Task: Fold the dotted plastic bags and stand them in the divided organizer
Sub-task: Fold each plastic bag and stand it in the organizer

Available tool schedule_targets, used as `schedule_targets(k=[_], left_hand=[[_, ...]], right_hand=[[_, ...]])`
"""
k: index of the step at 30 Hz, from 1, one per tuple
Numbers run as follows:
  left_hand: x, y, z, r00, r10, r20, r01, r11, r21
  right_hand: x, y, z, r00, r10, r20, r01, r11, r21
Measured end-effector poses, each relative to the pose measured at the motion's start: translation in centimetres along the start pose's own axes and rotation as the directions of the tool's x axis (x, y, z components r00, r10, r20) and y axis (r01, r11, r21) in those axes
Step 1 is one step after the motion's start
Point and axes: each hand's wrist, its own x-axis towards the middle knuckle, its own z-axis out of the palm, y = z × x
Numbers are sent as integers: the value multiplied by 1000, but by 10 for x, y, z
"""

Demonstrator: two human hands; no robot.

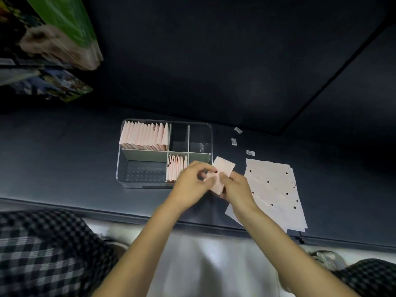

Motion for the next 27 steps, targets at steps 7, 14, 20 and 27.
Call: schedule_targets(k=[7, 14, 20, 27], left_hand=[[30, -62, -37, 992, 104, 69, -121, 659, 742], [32, -81, -58, 884, 396, 248, -424, 457, 782], [39, -85, -74, 829, 401, 390, -524, 312, 793], [38, -86, -79, 838, 377, 395, -526, 361, 770]], right_hand=[[20, 4, 9, 994, 80, 70, -79, 997, -15], [36, 12, 15, 997, 65, 36, -57, 981, -188], [52, -3, 38, 989, -135, 55, 144, 843, -519], [67, -6, 71, 971, -232, 62, 189, 578, -794]])
